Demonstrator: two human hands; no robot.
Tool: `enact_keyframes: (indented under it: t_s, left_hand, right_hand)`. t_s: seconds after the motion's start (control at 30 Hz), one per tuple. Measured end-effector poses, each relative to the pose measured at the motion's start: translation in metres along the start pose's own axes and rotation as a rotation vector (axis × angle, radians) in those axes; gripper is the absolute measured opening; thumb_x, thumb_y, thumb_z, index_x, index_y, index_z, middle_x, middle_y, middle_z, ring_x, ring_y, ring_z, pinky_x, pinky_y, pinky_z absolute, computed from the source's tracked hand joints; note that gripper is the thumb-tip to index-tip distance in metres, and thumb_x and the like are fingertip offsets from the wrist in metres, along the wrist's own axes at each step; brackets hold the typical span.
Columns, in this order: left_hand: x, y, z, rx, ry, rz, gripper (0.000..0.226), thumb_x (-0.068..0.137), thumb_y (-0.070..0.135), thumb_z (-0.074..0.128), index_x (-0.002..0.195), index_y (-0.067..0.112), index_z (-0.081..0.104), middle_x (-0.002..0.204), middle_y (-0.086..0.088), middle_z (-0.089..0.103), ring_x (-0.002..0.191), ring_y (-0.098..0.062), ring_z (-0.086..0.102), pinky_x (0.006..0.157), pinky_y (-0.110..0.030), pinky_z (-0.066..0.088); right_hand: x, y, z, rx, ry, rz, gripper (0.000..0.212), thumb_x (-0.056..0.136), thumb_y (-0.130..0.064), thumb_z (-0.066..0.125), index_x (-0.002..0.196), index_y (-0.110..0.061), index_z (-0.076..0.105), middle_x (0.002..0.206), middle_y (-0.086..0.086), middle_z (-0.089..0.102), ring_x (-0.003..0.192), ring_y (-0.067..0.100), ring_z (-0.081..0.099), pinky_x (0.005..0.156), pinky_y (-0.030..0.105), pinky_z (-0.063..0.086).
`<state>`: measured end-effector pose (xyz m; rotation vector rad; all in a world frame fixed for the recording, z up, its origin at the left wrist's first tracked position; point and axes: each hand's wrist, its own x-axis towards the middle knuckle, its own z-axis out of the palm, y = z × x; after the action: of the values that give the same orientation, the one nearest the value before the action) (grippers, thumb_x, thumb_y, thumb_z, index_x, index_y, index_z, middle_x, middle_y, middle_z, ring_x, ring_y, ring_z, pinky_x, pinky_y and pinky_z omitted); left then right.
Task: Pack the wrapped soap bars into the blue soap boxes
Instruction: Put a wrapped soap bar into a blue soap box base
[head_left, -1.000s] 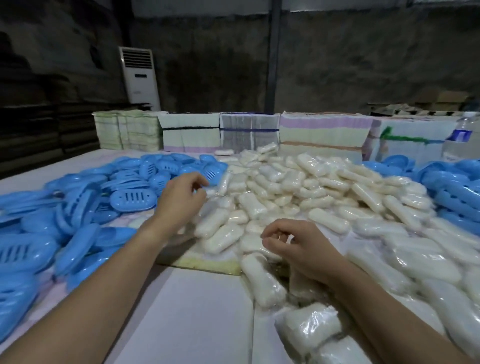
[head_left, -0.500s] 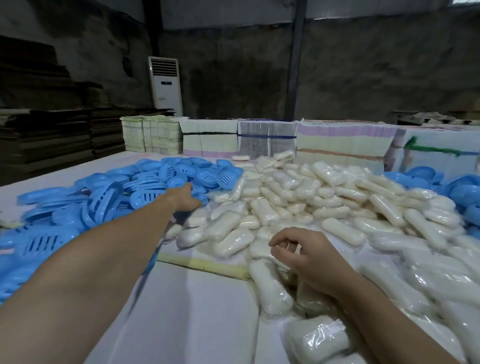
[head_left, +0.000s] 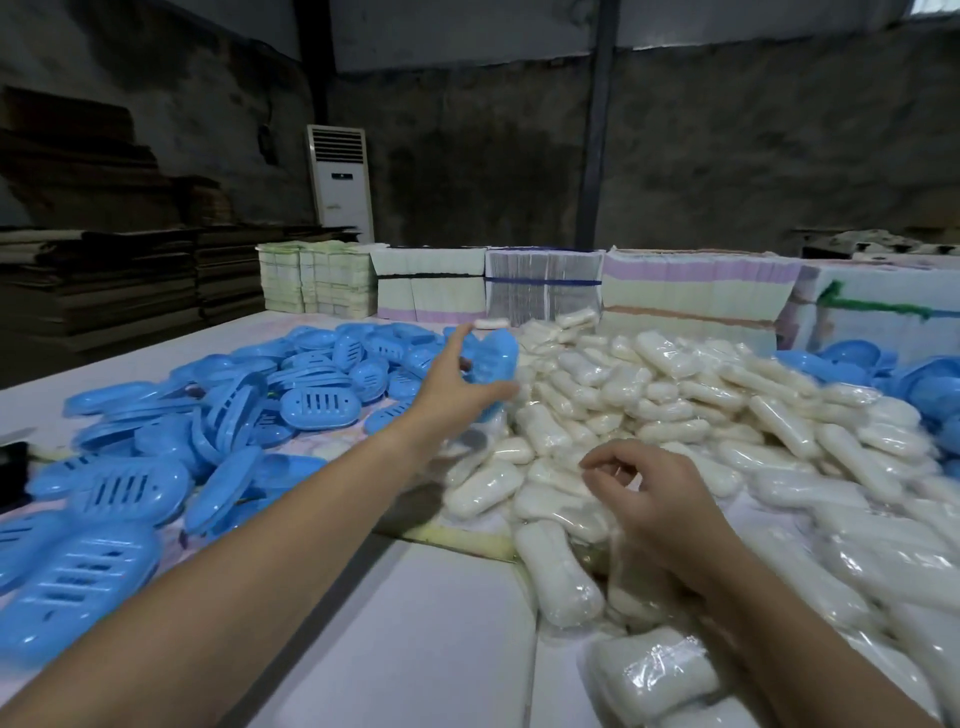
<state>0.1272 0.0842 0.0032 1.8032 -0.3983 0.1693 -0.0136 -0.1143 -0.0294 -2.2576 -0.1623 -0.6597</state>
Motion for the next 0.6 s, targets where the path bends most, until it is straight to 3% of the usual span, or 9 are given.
enact_keyframes:
  t_s: [0.07,0.13,0.23,0.3,0.4,0.53,0.6]
  left_hand:
    - [-0.026,0.010,0.018,-0.151,-0.107,0.050,0.093,0.071,0.031,0.088,0.142,0.057,0.034,0.116,0.004,0.055,0.095,-0.013,0.064,0.065,-0.017,0.052]
    - [-0.049,0.016,0.034,-0.334,-0.179,0.036,0.079,0.067,0.031,0.086,0.126,0.065,0.045,0.119,0.002,0.057,0.100,-0.016,0.066,0.074,-0.020,0.054]
    - [-0.074,0.013,0.047,-0.389,-0.218,0.071,0.072,0.061,0.033,0.088,0.120,0.056,0.053,0.110,0.000,0.057,0.092,-0.007,0.066,0.082,-0.024,0.053]
    - [-0.082,0.012,0.045,-0.298,-0.245,0.109,0.074,0.056,0.039,0.088,0.119,0.051,0.052,0.109,-0.002,0.059,0.093,-0.005,0.065,0.080,-0.021,0.053]
    - [-0.083,0.010,0.031,-0.151,-0.332,0.081,0.072,0.057,0.037,0.089,0.113,0.052,0.048,0.120,-0.007,0.061,0.106,-0.012,0.066,0.089,-0.032,0.058]
    - [-0.082,0.007,0.021,0.054,-0.409,0.009,0.068,0.067,0.031,0.091,0.110,0.045,0.041,0.111,-0.006,0.061,0.069,-0.014,0.065,0.056,-0.028,0.054]
    - [-0.082,0.008,0.020,0.108,-0.387,0.012,0.071,0.059,0.043,0.089,0.111,0.046,0.041,0.110,-0.003,0.060,0.067,-0.019,0.063,0.057,-0.037,0.054]
  right_hand:
    - [0.002,0.001,-0.006,-0.028,0.078,0.057,0.014,0.082,-0.015,0.070,0.080,-0.030,0.072,0.067,-0.010,0.066,0.068,0.006,0.058,0.066,0.026,0.044]
    - [0.003,0.005,-0.016,-0.057,0.167,0.116,0.012,0.083,-0.017,0.067,0.085,-0.027,0.073,0.068,-0.008,0.066,0.068,0.005,0.058,0.063,0.024,0.042]
    - [0.006,0.014,-0.030,-0.135,0.222,0.206,0.013,0.084,-0.019,0.063,0.090,-0.026,0.072,0.072,-0.007,0.066,0.075,0.015,0.060,0.064,0.030,0.042]
    - [0.008,0.020,-0.037,-0.212,0.147,0.262,0.014,0.083,-0.023,0.064,0.094,-0.029,0.070,0.071,-0.008,0.065,0.077,0.017,0.061,0.065,0.031,0.042]
    - [0.008,0.025,-0.036,-0.336,-0.102,0.315,0.034,0.081,-0.035,0.069,0.115,-0.029,0.065,0.086,-0.009,0.063,0.093,0.018,0.059,0.075,0.030,0.043]
    - [0.006,0.027,-0.033,-0.502,-0.291,0.397,0.056,0.083,-0.052,0.066,0.134,-0.033,0.052,0.123,0.000,0.059,0.121,0.026,0.048,0.098,0.034,0.043]
    - [0.005,0.025,-0.044,-0.504,-0.290,0.425,0.052,0.082,-0.054,0.066,0.130,-0.035,0.055,0.124,-0.003,0.060,0.119,0.022,0.050,0.096,0.033,0.045]
